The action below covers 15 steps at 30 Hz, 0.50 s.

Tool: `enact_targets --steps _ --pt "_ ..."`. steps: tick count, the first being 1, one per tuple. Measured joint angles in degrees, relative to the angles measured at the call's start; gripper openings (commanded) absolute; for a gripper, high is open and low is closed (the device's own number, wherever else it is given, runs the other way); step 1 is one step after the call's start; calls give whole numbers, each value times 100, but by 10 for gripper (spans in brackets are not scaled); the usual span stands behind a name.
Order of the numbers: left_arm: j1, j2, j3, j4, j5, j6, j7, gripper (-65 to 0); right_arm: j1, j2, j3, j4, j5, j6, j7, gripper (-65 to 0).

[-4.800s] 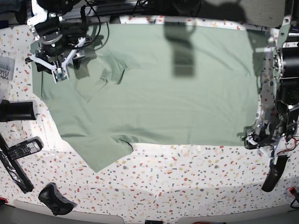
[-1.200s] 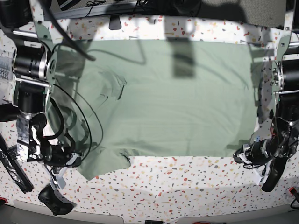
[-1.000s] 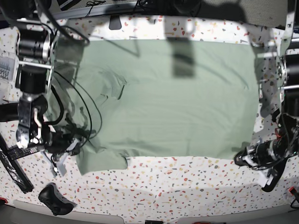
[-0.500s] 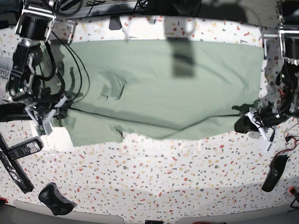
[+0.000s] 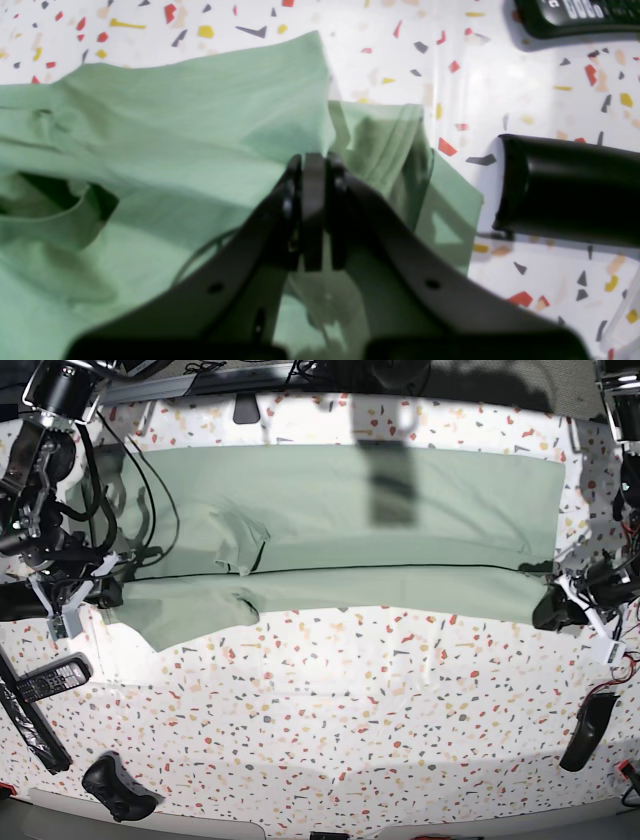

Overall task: Fold the T-shirt properly
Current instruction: 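Lift the hem with both grippers and fold it toward the collar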

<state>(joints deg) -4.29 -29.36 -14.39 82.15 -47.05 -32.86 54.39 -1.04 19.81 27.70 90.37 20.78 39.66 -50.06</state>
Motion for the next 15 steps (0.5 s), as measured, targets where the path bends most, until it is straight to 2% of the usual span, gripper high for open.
enact_targets --steps 3,8,12,15 --pt "2 0 2 0 -164 0 264 -650 -4 0 0 13 177 0 -164 -650" --pt "-68 0 0 0 -164 0 245 -650 46 7 0 13 179 -2 -170 -650" --pt "-114 -4 0 4 -201 0 234 -650 144 133 0 39 184 -2 -299 -650" --pt "-264 -22 2 4 -186 0 284 -650 334 269 2 39 608 -7 -616 -650"
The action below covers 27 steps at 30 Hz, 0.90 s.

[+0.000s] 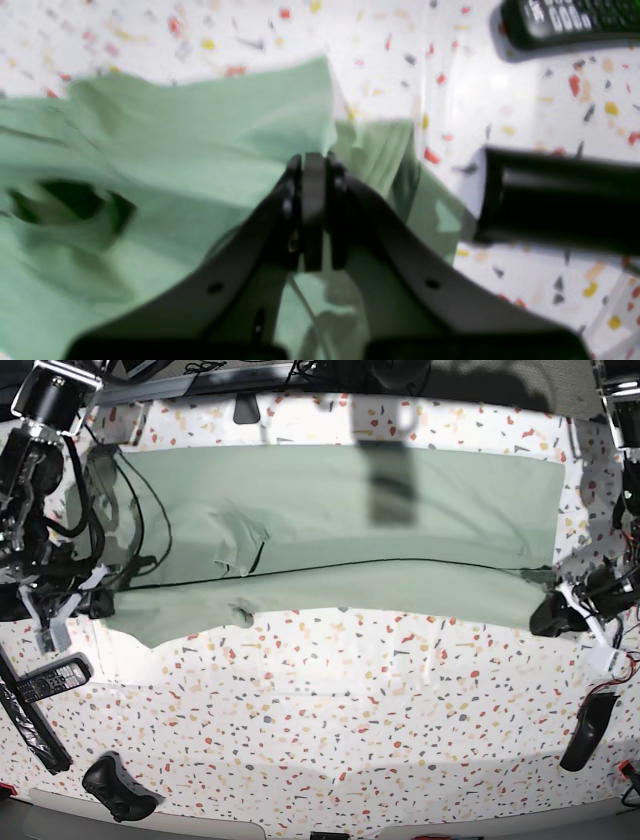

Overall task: Fold the T-shirt properly
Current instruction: 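Lift the hem with both grippers and fold it toward the collar, then lower the folded hem onto the shirt and open both grippers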

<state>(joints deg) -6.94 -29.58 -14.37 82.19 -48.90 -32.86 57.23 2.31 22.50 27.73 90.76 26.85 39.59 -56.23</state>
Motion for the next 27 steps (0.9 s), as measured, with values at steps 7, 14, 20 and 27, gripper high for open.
enact_targets --steps 7,14,20,27 --pt "-120 -232 -13 17 -409 0 723 -650 249 33 7 11 579 7 -531 -650" --pt "85 -234 -11 17 -490 -2 1333 -650 46 35 9 11 575 7 -780 -650" --pt "302 -234 -11 17 -485 -2 1694 -650 -74 31 9 11 356 7 -839 -650" --pt "555 -234 -11 17 -483 -2 1676 -650 -227 -17 9 13 131 -107 -833 -650"
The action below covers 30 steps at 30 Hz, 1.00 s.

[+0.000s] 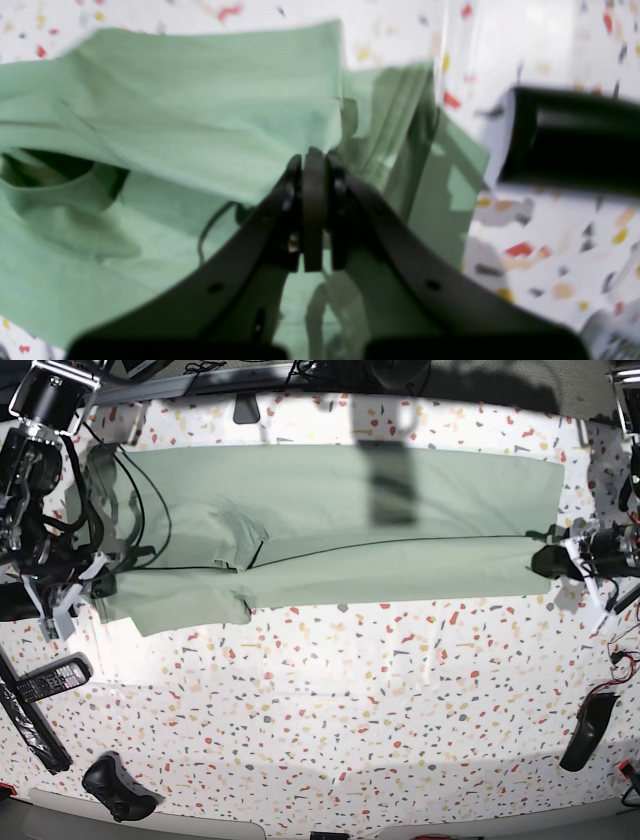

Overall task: Fold the T-shirt properly
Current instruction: 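Lower the folded hem onto the shirt and open both grippers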

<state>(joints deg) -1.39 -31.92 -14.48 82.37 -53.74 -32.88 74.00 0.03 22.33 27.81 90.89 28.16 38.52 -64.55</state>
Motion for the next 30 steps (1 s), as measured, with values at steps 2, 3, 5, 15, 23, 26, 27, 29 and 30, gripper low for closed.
enact_targets --steps 2,3,5,15,23,26,27,29,30 --pt "109 0 0 0 -4 0 -9 -650 -186 -109 4 -2 -11 0 -2 -650" --pt "160 0 0 0 4 0 -31 -650 -267 -181 4 -2 -24 -4 0 -650" --pt "234 0 0 0 9 0 -170 -650 -374 -291 4 -2 -39 -9 201 -650" --pt "267 0 0 0 13 0 -428 -650 -356 -343 4 -2 466 -11 590 -325" --pt "267 0 0 0 13 2 -455 -596 271 -345 7 -2 669 -13 1464 -325" --pt "264 0 0 0 13 2 -455 -492 684 -343 7 -105 149 -13 1410 -325" --pt "264 0 0 0 11 2 -455 -465 855 -341 11 -251 -35 -13 1338 -325" --pt "264 0 0 0 13 2 -455 -440 1169 -278 7 -717 -92 -44 1158 -325" --pt "264 0 0 0 13 2 -455 -439 1331 -236 9 -1010 -22 -68 1069 -325"
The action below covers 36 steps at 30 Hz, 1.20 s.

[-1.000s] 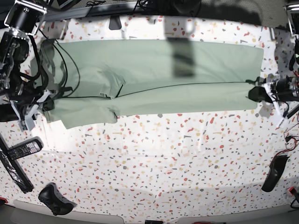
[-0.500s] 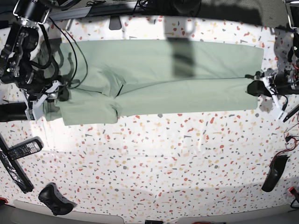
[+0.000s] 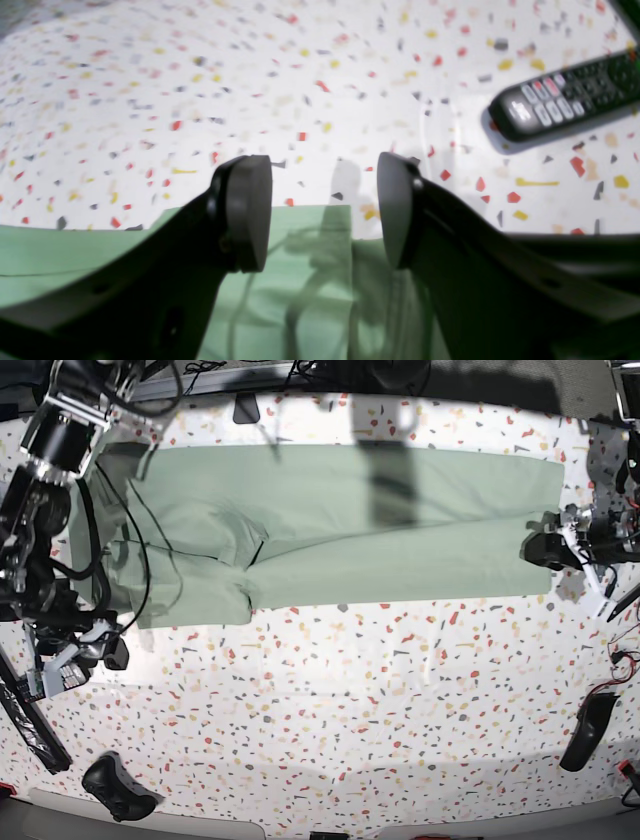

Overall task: Fold the T-shirt properly
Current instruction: 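Lower the folded hem onto the shirt and open both grippers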

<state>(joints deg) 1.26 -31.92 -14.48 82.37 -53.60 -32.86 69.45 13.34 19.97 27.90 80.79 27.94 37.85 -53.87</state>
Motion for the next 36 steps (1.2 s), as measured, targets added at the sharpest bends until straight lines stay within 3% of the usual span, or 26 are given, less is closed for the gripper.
enact_targets --steps 4,7,9,15,30,36 --pt "4 0 0 0 -2 0 -11 -439 688 238 -4 -1270 122 -4 -313 -325" --pt "15 0 0 -2 17 0 -385 -439 1128 363 -2 -2022 166 4 -271 -325" --pt "4 0 0 0 20 0 -654 -439 1322 389 -50 -2406 166 52 -271 -325" --pt "13 0 0 0 2 -2 -664 -439 1574 367 -581 -3274 -15 74 -57 -325" --pt "15 0 0 0 4 0 -656 -439 1574 328 -868 -3801 -356 76 96 -327" --pt "13 0 0 0 4 0 -651 -439 1572 190 -868 -3801 -356 76 90 -371"
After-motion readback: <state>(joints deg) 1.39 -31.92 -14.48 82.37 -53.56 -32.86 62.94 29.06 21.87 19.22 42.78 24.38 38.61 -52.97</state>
